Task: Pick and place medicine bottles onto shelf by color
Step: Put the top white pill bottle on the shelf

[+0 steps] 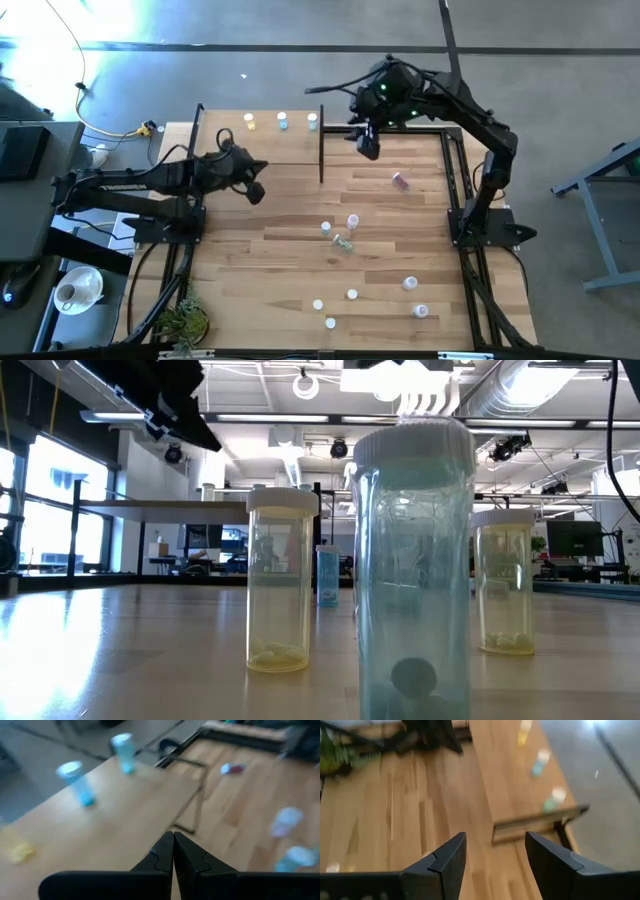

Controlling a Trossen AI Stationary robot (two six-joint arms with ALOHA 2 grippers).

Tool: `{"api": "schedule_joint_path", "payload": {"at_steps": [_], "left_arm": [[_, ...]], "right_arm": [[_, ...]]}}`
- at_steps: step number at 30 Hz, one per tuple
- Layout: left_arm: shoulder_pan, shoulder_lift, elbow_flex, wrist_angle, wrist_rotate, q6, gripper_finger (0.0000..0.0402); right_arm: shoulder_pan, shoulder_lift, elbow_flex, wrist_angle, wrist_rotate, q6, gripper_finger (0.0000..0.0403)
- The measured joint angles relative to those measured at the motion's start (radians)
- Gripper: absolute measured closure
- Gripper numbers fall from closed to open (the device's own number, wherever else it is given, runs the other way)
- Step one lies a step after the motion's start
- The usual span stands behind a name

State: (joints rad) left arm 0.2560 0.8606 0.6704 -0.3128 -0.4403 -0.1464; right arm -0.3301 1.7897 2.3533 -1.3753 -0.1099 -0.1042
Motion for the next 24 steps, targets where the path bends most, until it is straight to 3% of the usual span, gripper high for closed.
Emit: {"api": "schedule_joint_path", "payload": {"at_steps": [6,11,18,24], "left_arm": [[-0.061,-0.014,-0.085,0.257,0.063,0.048,0.0401],[-0.087,-0.014,-0.157,0.423,0.11,0.095,0.0401],[-0.085,-0.014,-0.216,0.548,0.208,0.104,0.0401],[-0.085,-0.014,-0.216,0.595,0.317,0.115,0.0401]], "right_arm": [[0.037,-0.016,-0.136,-0.056,0.0,0.019,0.0208],[0.071,-0.088,-0.369,-0.035,0.024,0.053,0.0208],[0.11,-0.3,-0.765,0.163,0.076,0.16,0.0208],[0.153,-0.484,-1.013,0.314,0.078,0.253,0.0208]]}}
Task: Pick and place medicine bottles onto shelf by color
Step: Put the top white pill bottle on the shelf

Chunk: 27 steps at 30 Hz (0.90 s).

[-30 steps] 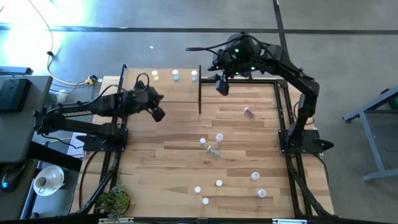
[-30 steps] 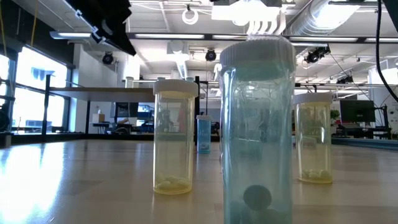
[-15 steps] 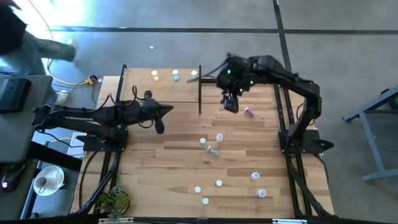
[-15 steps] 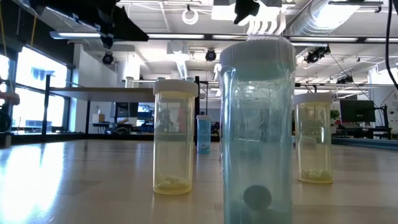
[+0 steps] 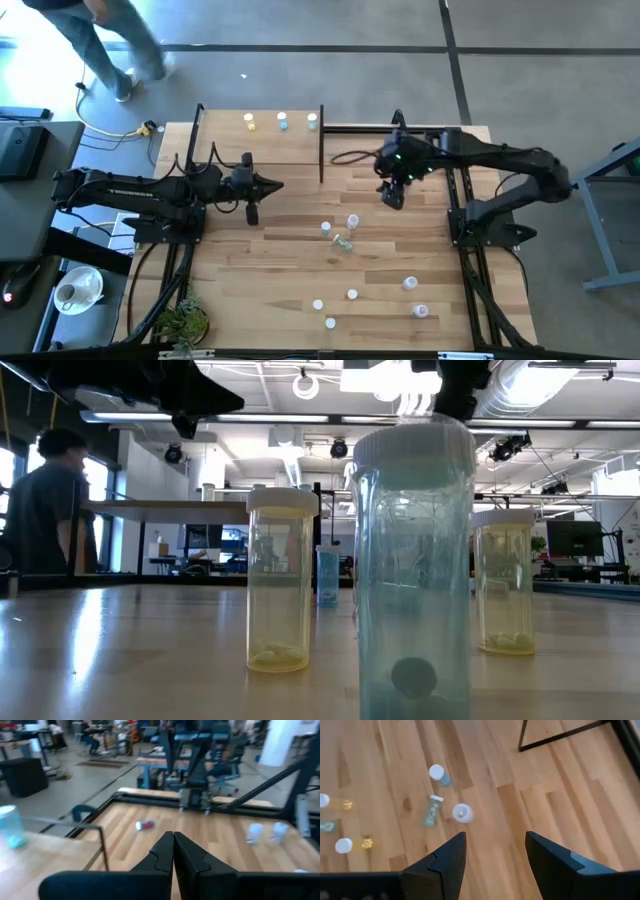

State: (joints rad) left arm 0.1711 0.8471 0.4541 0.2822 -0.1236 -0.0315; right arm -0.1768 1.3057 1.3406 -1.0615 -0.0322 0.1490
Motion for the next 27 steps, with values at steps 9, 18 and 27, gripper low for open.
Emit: {"api": "schedule_joint_path", "payload": {"at_steps": [9,18,27], "left_arm": [[-0.002,0.03,0.0,0.021,0.094,-0.002,0.0401],[-0.002,0.097,0.0,0.033,0.094,-0.018,0.0401],[-0.002,0.132,0.0,0.082,0.094,-0.043,0.0364]], "right_arm": [[0.094,-0.18,-0.27,0.23,0.096,0.108,0.0208],[0.176,-0.211,-0.491,0.538,0.144,0.115,0.0208],[0.246,-0.212,-0.58,0.643,0.281,0.149,0.0208]]}}
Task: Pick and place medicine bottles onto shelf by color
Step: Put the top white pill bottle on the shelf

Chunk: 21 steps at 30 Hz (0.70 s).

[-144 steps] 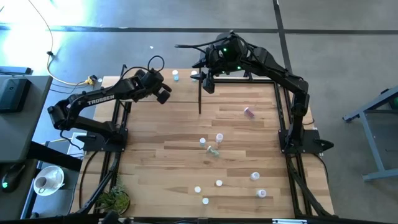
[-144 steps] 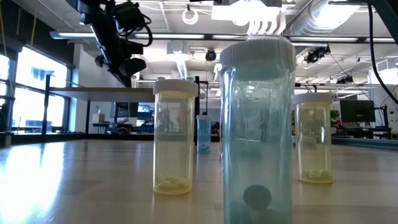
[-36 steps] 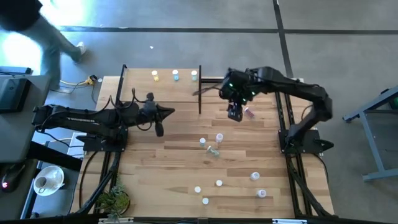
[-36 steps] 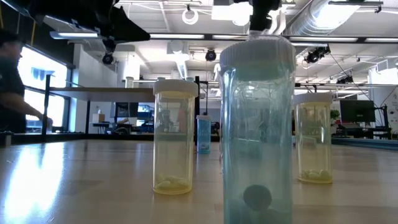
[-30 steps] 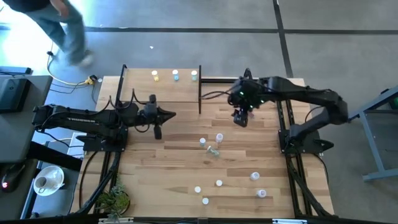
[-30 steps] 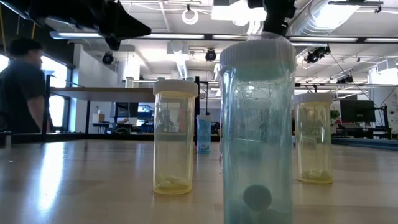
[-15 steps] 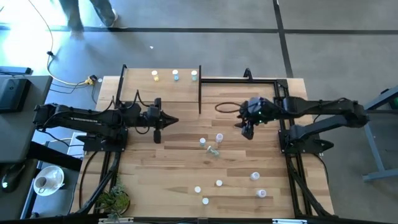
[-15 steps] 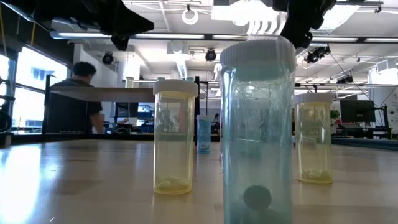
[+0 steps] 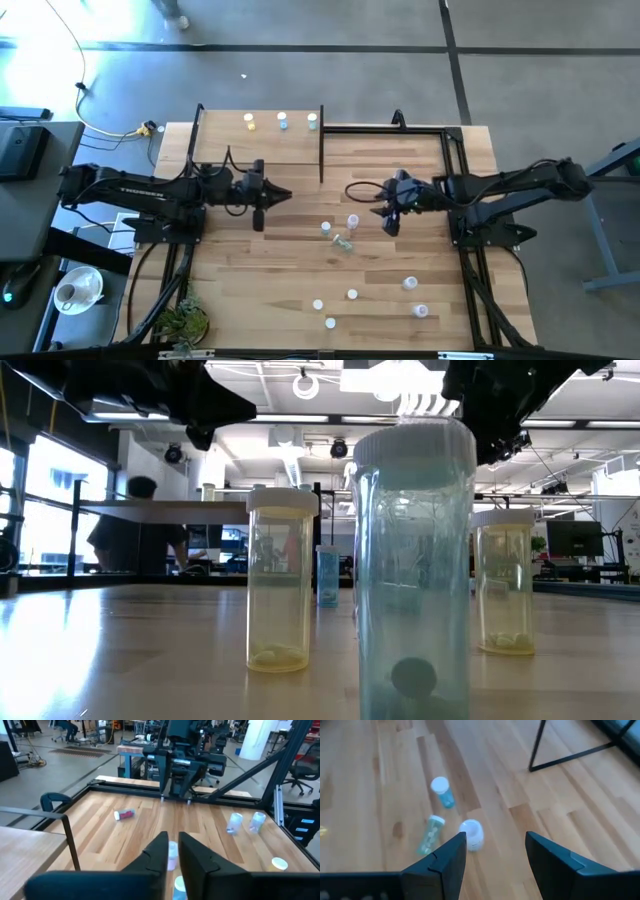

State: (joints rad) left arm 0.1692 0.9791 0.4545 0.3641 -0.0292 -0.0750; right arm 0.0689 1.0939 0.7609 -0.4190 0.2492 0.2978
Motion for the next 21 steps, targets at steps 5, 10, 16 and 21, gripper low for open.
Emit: {"api": "schedule_joint_path", "payload": {"at_steps": [5,10,16,21], "left_arm": [[0.0,0.027,0.0,0.014,0.0,-0.001,0.0314],[-0.01,0.089,0.0,0.122,0.0,-0.015,0.026],[-0.022,0.2,0.042,0.255,0.0,0.025,0.0221],[-0.022,0.328,0.141,0.254,0.0,0.038,0.0216]], "right_arm": [[0.027,-0.003,0.0,0.043,0.11,-0.026,0.0208],[0.053,-0.004,0.0,0.101,0.17,-0.063,0.0208],[0.069,-0.004,0.003,0.102,0.284,-0.073,0.0208],[0.07,-0.003,0.048,0.103,0.391,-0.101,0.0208]]}}
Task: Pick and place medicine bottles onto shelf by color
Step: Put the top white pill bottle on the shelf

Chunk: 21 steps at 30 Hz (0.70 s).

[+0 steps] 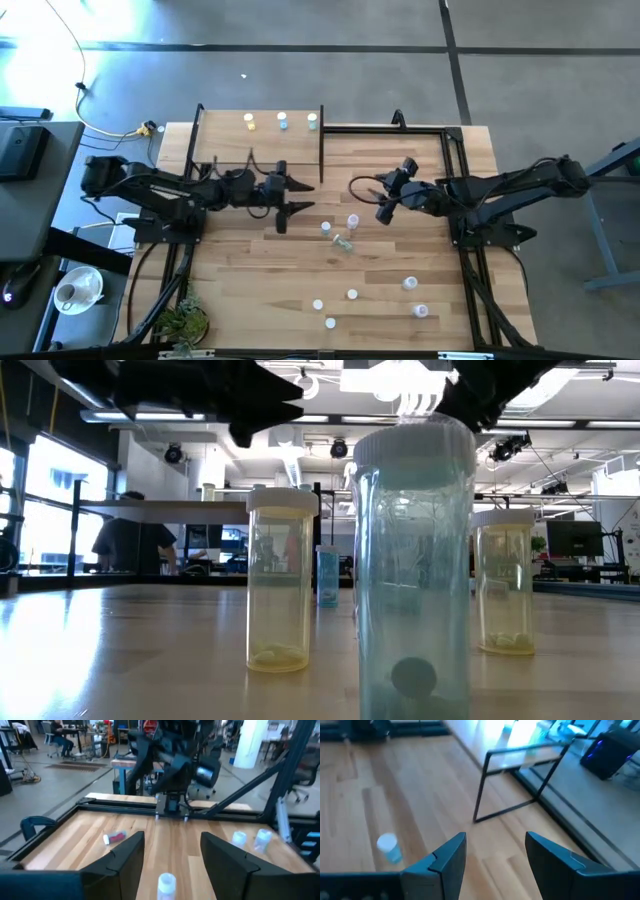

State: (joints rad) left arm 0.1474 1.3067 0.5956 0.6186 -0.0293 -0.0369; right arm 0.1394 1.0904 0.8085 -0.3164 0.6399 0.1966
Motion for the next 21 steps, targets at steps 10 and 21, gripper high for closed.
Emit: {"api": "schedule_joint_path", "payload": {"at_steps": [10,21], "left_arm": [[-0.003,0.252,0.186,-0.029,0.0,0.075,0.0218],[-0.013,0.439,0.336,-0.048,0.053,0.022,0.0193]], "right_arm": [[0.0,0.0,0.074,-0.007,0.006,-0.032,0.0208],[0.0,0.0,0.089,-0.015,0.007,-0.043,0.0208]]}}
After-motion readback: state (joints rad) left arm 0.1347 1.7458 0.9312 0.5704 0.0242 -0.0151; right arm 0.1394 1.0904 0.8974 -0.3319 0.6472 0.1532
